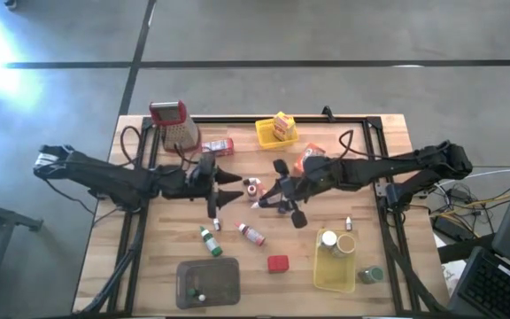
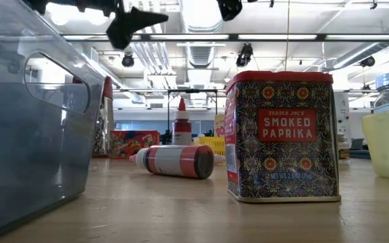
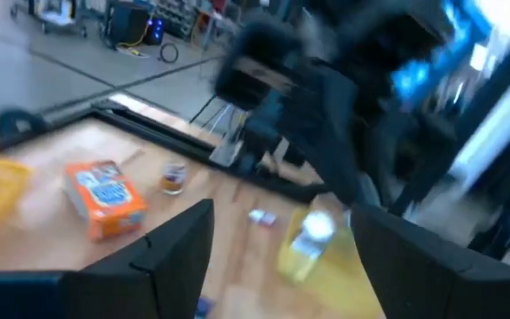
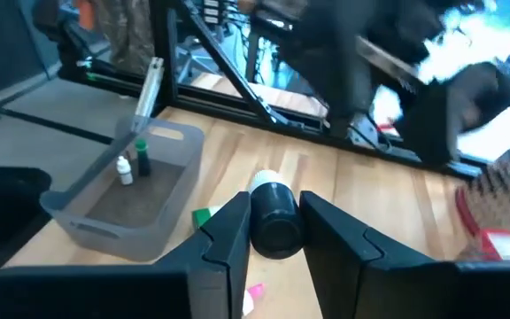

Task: Pick & Place Kitchen Items
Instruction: Put the small violet food coloring bottle into the black bin

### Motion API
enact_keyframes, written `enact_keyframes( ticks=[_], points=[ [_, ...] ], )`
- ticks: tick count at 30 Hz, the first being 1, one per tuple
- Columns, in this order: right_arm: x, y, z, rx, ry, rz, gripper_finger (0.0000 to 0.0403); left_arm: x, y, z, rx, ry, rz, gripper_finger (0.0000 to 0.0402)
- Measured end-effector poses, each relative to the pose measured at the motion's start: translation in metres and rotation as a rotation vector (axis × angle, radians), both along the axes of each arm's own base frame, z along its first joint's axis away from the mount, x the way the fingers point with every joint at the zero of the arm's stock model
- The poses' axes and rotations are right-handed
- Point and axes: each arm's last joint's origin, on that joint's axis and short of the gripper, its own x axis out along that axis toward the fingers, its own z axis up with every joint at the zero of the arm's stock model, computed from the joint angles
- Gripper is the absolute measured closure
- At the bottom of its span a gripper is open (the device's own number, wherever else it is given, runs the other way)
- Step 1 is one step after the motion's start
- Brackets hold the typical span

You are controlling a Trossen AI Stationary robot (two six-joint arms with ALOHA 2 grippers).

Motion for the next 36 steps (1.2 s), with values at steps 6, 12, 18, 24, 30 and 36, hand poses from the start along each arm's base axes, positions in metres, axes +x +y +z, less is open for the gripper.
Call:
enact_keyframes(
  ticks=[6,12,18,24,30,36],
  points=[
    [0.001,0.001,0.004,-0.072,-0.060,0.020,0.0332,-0.007,0.000,-0.016,-0.318,-0.138,-0.075,0.0131],
    [0.003,-0.001,0.007,-0.134,-0.111,-0.041,0.0314,-0.004,-0.001,-0.023,-0.443,-0.157,-0.086,0.0131],
    [0.004,-0.004,0.010,-0.190,-0.141,-0.130,0.0321,0.014,-0.004,-0.012,-0.434,-0.189,-0.095,0.0131],
    [0.004,-0.004,0.010,-0.201,-0.144,-0.133,0.0326,0.032,-0.006,0.004,-0.382,-0.206,-0.119,0.0131],
    [0.002,-0.005,0.014,-0.221,-0.158,-0.154,0.0309,0.037,-0.007,0.006,-0.378,-0.177,-0.140,0.0131],
    [-0.001,-0.005,0.018,-0.234,-0.175,-0.153,0.0330,0.037,-0.007,0.006,-0.382,-0.171,-0.140,0.0131]
  ],
)
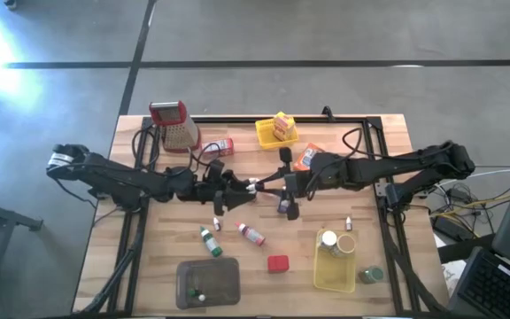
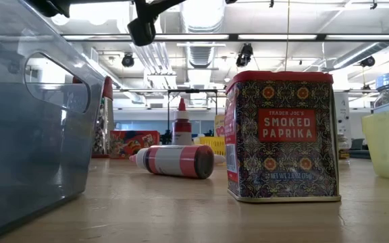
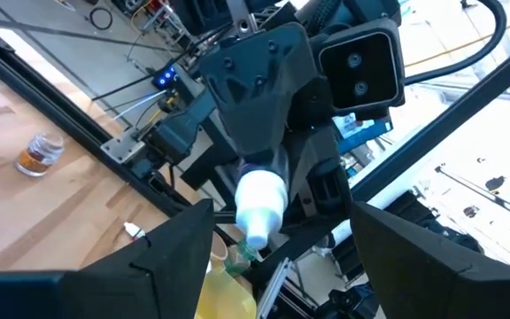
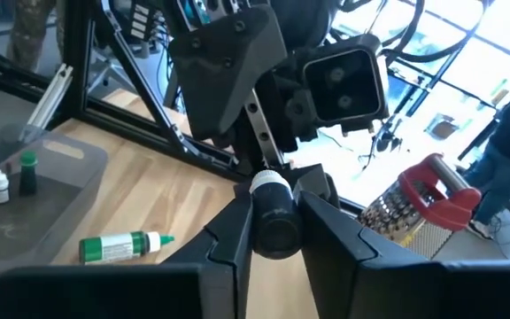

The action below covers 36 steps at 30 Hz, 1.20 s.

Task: Pick & Place Kitchen Items
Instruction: Put the small violet food coloring bottle into the black bin

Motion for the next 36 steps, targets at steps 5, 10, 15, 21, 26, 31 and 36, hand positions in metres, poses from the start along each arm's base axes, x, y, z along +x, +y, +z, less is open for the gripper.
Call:
enact_keyframes(
  ticks=[5,10,15,21,26,31,36],
  points=[
    [0.000,0.000,0.000,0.004,0.003,0.000,0.0321,0.000,0.001,0.001,0.010,-0.003,0.004,0.0151],
    [0.000,0.000,0.000,0.005,0.002,0.000,0.0307,0.000,0.002,0.001,0.010,-0.004,0.010,0.0206],
    [0.000,0.000,0.001,0.005,-0.001,0.001,0.0324,-0.001,0.003,0.002,0.009,-0.018,0.016,0.0260],
    [0.000,0.000,0.001,0.006,-0.004,0.002,0.0325,0.000,0.004,0.002,0.012,-0.018,0.027,0.0309],
    [-0.001,0.000,0.000,0.009,0.008,-0.002,0.0302,0.000,0.007,0.002,0.025,-0.022,0.036,0.0329],
    [-0.001,0.000,-0.001,0.040,0.026,-0.008,0.0285,-0.001,0.007,0.004,0.032,-0.031,0.030,0.0325],
    [-0.015,-0.001,0.004,0.081,0.078,-0.019,0.0258,-0.010,0.007,0.015,0.107,-0.073,0.000,0.0324]
  ],
)
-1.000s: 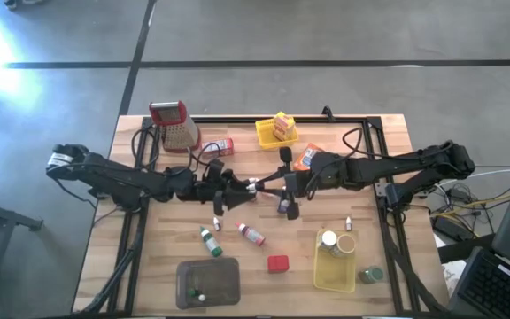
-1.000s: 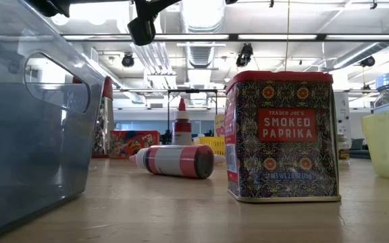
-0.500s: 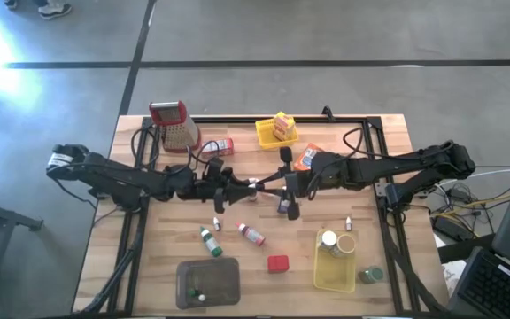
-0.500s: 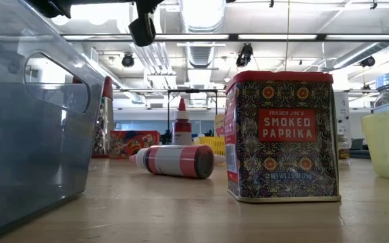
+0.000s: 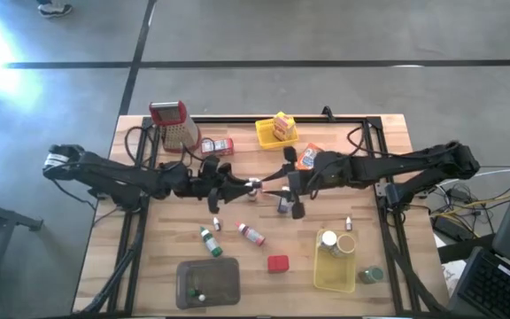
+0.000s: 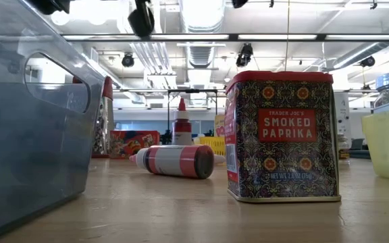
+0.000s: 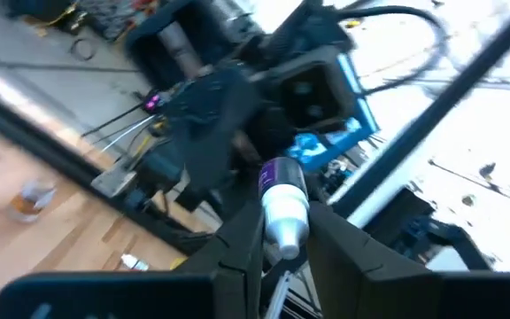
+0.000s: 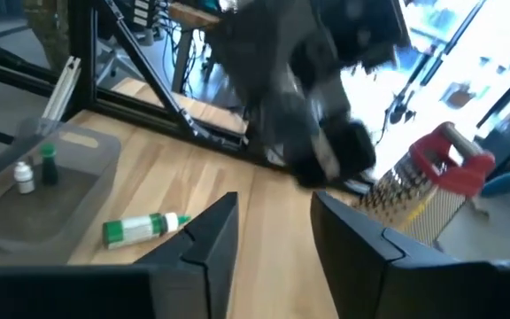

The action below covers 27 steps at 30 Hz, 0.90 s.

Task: Pick & Place Kitchen Items
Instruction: Put the small violet food coloring bottle into the black bin

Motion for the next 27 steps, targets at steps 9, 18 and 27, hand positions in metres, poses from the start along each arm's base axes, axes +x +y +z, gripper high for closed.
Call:
enact_keyframes(
  ticks=[9,18,27],
  points=[
    [-0.058,-0.005,0.020,0.148,0.165,-0.057,0.0221,-0.031,0.003,0.019,0.157,0.029,0.001,0.0324],
    [-0.124,-0.012,0.035,0.237,0.261,-0.105,0.0226,-0.053,0.005,0.023,0.324,0.098,0.005,0.0323],
    [-0.166,-0.016,0.050,0.263,0.191,-0.101,0.0264,-0.069,0.005,0.029,0.479,0.128,-0.046,0.0323]
  ],
)
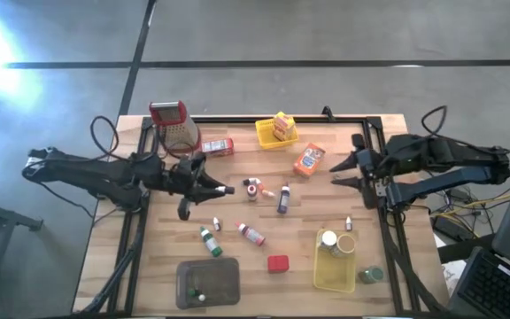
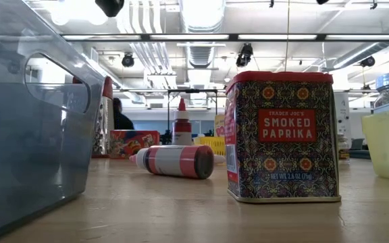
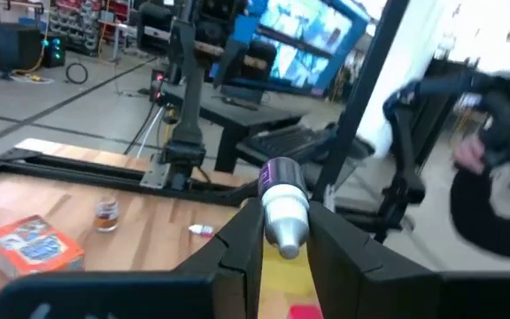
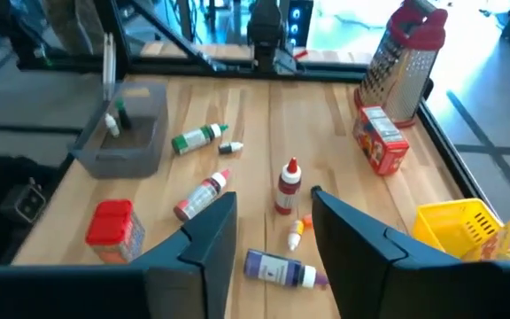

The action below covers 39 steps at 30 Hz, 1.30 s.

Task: Pick & Place Kitchen Items
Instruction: Put the small violet food coloring bottle into the black bin

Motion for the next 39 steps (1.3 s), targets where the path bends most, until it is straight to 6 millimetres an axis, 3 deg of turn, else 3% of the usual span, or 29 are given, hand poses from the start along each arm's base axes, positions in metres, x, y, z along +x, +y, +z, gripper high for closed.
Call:
enact_keyframes(
  ticks=[8,18,23,29,39],
  points=[
    [-0.013,-0.001,0.006,-0.047,-0.051,0.023,0.0295,-0.012,0.002,0.036,0.177,0.171,-0.008,0.0323],
    [-0.010,-0.001,0.005,-0.103,-0.046,0.048,0.0336,-0.024,0.004,0.095,0.238,0.298,-0.002,0.0323],
    [-0.007,-0.001,0.003,-0.104,-0.035,0.049,0.0352,-0.025,0.003,0.115,0.333,0.377,-0.028,0.0323],
    [-0.002,0.000,0.001,-0.105,-0.016,0.051,0.0364,-0.015,-0.005,0.114,0.580,0.546,-0.156,0.0327],
    [0.012,0.001,-0.005,-0.109,0.034,0.053,0.0344,0.019,-0.028,0.091,0.773,0.685,-0.292,0.0329]
  ],
)
